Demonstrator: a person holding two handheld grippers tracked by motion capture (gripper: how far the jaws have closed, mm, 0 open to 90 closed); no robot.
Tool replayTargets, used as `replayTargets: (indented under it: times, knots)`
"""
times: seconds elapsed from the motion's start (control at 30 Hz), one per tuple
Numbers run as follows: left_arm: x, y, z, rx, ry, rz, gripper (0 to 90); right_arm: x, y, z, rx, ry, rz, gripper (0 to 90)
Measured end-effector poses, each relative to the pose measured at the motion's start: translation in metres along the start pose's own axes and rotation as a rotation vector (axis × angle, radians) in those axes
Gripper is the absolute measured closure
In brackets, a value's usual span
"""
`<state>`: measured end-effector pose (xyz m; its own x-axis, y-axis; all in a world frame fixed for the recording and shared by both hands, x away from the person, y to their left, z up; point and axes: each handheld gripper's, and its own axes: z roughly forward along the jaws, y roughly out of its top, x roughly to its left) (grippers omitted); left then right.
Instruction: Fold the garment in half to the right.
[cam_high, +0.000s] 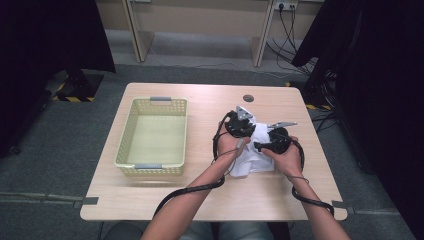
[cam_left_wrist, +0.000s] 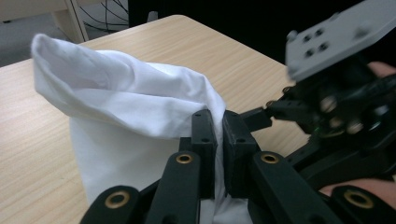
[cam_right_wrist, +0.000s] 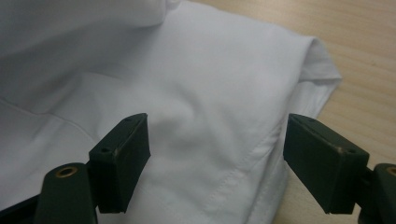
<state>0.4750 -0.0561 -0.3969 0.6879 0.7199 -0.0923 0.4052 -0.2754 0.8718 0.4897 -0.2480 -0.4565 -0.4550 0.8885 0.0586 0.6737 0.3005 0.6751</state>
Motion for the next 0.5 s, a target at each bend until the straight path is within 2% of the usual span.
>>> replayTargets:
  times: [0.1,0.27,0.33,0.5]
  knots:
    - [0.001,0.0,0.0,0.0,0.004,-0.003,84.5,-0.006,0.003,-0.011,-0.036,-0.014,0.025,37.3]
    - [0.002,-0.001,0.0,0.0,0.007,-0.001,84.4,-0.015,-0.003,-0.011,0.015,-0.028,0.047,61.3]
    - [0.002,-0.001,0.0,0.0,0.006,0.0,84.4,-0.017,-0.006,-0.01,0.021,-0.032,0.051,67.2]
    - [0.001,-0.001,0.002,0.0,0.006,-0.001,84.4,-0.017,-0.01,-0.005,0.036,-0.02,0.056,72.9]
